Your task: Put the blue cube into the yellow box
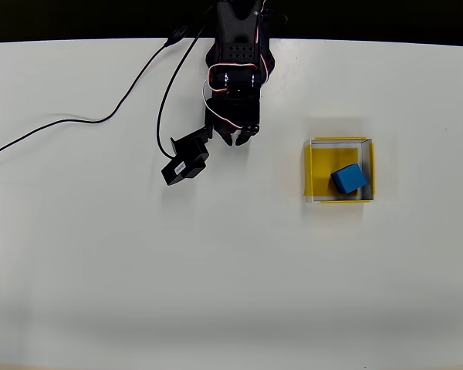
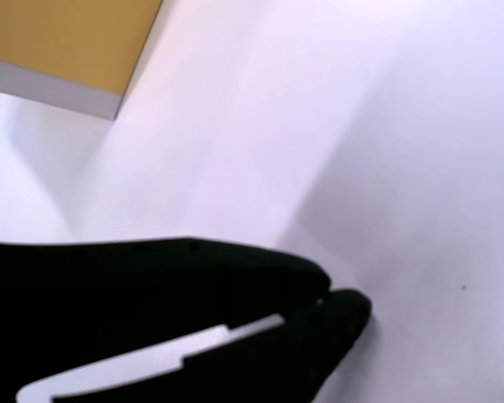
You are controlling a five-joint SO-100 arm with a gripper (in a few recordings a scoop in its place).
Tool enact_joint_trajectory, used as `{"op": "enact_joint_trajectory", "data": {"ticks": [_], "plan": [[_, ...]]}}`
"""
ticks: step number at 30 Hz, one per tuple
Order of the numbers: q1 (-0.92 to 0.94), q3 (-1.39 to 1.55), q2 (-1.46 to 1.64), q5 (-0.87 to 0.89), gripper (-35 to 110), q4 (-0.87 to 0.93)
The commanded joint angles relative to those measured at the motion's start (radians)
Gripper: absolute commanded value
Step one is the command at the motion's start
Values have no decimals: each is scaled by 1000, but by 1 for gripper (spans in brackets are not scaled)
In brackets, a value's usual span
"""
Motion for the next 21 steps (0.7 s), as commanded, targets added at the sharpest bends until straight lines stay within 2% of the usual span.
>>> {"op": "enact_joint_trajectory", "data": {"ticks": [1, 21], "plan": [[-8, 28, 28, -9, 0, 15], [12, 28, 28, -9, 0, 15]]}}
